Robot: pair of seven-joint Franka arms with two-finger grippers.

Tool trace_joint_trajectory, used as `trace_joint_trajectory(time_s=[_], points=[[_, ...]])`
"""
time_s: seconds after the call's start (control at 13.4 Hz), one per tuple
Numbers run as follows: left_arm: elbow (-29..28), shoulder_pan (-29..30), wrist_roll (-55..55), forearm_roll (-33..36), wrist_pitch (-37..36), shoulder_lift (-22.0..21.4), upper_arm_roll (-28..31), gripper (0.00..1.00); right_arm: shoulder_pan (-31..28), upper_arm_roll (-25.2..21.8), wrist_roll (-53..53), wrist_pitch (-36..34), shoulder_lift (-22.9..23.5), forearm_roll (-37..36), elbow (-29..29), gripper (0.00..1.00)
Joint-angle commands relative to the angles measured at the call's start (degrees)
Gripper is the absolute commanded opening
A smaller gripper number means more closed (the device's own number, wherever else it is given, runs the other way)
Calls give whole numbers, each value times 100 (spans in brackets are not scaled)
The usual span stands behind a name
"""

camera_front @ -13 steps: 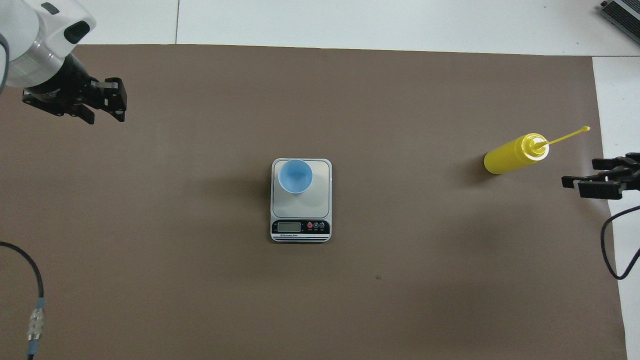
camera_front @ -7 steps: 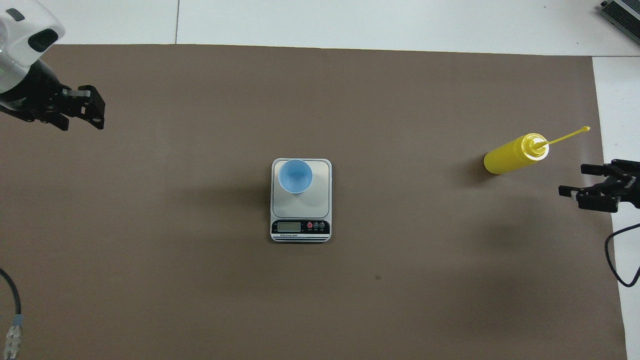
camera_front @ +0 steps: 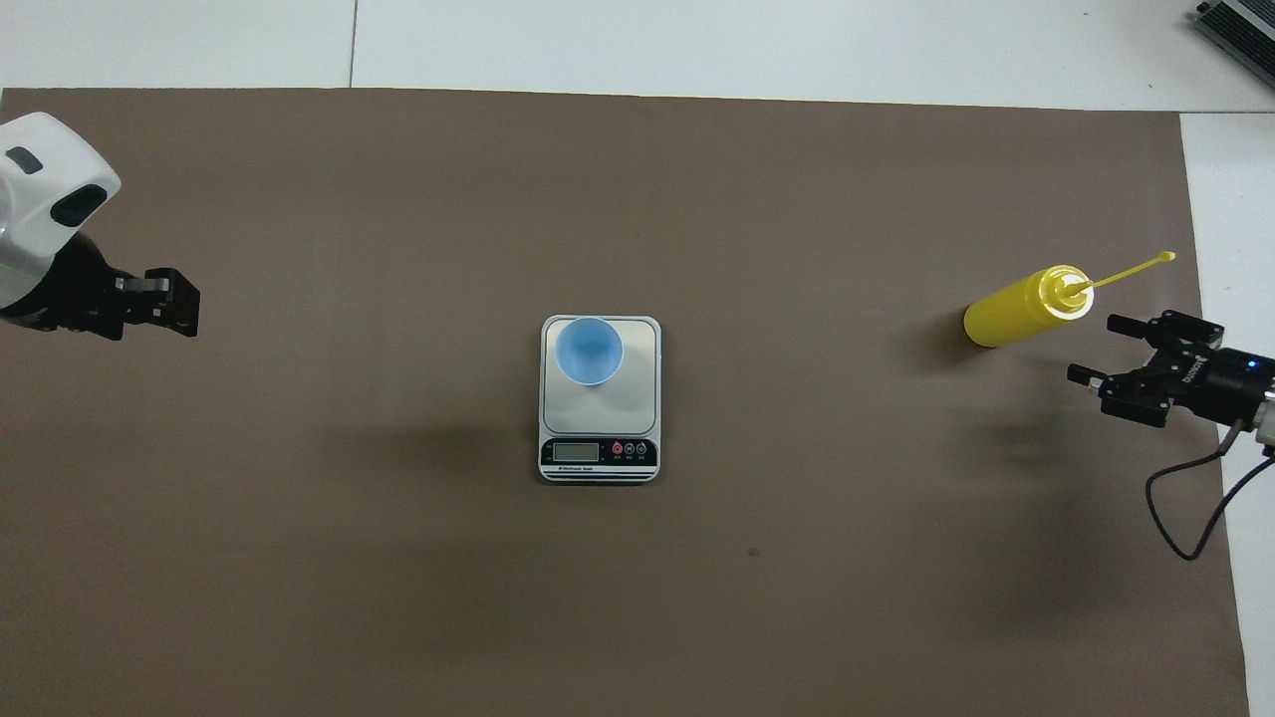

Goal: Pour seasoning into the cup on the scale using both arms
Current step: 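Grasp the yellow squeeze bottle with the right gripper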

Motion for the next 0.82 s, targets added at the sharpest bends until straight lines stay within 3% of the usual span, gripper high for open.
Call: trace_joint_trajectory(time_s=[0.0,0.15,0.3,0.74], points=[[-303,165,226,-87,151,-322,-6,75,-74,57,-468,-152,323,472,47,100],[-295,245,297,-87,72,-393,-6,80,-48,66,-477,-327,517,743,144,100],[-303,368,437,-87,63,-402,-6,100,-13,75,-495,-346,526,789,144,100],[-303,306,482,-401,71,-402,-15,100,215,93,-1049,-346,640,1500,144,100]])
